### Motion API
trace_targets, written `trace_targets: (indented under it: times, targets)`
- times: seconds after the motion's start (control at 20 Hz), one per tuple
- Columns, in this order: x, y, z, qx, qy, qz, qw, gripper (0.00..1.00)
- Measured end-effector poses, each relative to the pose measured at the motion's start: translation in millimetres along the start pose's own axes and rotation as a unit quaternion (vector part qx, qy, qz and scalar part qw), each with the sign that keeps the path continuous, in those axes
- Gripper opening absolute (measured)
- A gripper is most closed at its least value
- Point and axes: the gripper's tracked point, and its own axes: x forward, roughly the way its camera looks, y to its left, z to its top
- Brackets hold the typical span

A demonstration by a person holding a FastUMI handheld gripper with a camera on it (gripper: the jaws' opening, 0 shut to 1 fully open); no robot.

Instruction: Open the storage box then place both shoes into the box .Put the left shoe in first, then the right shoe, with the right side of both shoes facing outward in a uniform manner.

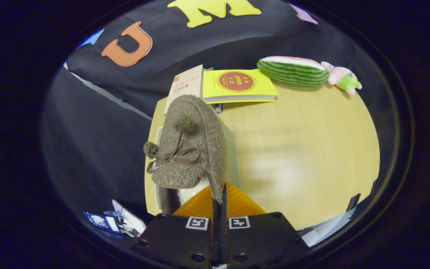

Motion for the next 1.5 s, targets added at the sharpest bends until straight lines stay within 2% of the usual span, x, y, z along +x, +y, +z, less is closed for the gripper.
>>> trace_targets:
  times: [0.4,0.55,0.65,0.8,1.05,1.2,1.35,1.5]
  targets:
    - [35,19,-11,-0.016,-0.005,-0.016,1.0,0.07]
    - [37,27,-2,-0.026,-0.034,-0.006,0.999,0.17]
    - [29,24,3,-0.04,-0.061,-0.019,0.997,0.35]
    - [17,23,7,-0.063,-0.087,-0.043,0.993,1.0]
    - [7,17,-1,-0.068,-0.097,-0.05,0.992,1.0]
    - [-10,8,7,-0.075,-0.138,-0.065,0.985,1.0]
    - [-42,-4,28,-0.086,-0.221,-0.083,0.968,1.0]
    - [-87,-4,47,-0.109,-0.33,-0.079,0.935,1.0]
